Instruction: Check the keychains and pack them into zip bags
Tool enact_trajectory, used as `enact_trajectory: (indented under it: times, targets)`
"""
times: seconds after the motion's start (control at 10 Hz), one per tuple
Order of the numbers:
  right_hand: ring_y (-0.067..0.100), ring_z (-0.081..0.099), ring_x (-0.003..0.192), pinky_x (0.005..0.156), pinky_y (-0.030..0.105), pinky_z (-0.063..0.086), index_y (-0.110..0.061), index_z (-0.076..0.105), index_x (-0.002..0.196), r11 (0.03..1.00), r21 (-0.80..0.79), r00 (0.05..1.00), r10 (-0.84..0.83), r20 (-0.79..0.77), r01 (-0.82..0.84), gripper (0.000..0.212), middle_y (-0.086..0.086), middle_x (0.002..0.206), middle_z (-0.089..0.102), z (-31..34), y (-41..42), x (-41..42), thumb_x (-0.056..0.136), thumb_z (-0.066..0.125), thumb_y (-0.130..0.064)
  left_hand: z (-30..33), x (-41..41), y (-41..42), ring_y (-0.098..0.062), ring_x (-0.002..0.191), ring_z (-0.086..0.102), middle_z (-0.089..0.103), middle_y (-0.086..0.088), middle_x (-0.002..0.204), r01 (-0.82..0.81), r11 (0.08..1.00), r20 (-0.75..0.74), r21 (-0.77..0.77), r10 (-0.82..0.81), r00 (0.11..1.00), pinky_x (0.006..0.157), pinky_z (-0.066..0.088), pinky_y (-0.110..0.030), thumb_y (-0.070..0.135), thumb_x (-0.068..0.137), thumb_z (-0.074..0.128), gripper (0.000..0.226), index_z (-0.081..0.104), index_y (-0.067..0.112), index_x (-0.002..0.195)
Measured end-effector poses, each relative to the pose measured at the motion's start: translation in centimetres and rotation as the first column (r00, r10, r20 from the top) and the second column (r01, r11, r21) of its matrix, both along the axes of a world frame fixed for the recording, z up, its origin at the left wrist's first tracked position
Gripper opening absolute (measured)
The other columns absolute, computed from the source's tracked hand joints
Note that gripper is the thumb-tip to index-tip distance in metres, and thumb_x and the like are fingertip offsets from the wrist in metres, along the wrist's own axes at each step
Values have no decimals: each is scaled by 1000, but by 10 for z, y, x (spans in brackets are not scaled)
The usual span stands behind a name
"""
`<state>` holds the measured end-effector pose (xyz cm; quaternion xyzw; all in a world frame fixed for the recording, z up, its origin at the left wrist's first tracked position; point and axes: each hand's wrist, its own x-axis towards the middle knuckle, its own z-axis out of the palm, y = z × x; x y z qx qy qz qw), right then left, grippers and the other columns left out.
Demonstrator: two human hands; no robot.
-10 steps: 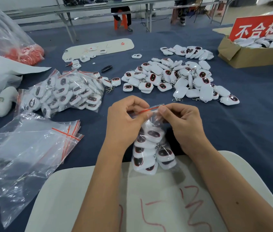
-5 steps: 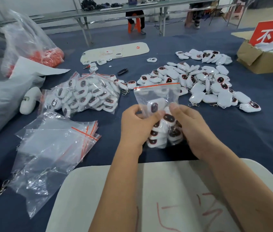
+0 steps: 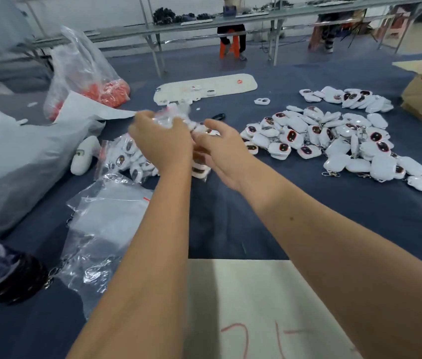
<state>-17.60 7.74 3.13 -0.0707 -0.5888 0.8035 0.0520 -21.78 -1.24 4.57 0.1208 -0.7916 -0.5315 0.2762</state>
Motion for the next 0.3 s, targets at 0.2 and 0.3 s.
enact_trajectory:
  times: [0.2, 0.3]
  targets:
    - [25, 70, 93, 91, 39, 63, -4, 52, 147, 981, 194, 990, 6, 140, -33, 44, 11, 125, 68, -16, 31, 45, 103, 60, -4, -21, 5, 9, -32, 128, 51, 60, -9, 135, 109, 874, 160, -473, -36, 986, 95, 47, -38, 9, 90, 58, 34, 69, 13, 122]
    - [18, 74, 86, 77, 31, 62, -10, 66, 128, 950, 213, 974, -217, -69, 227, 24, 6, 111, 78, -1, 62, 87, 104, 61, -12, -29, 20, 28, -33, 131, 44, 57, -11, 136, 86, 841, 17, -535, -91, 996, 106, 38, -35, 10, 87, 57, 35, 68, 9, 120]
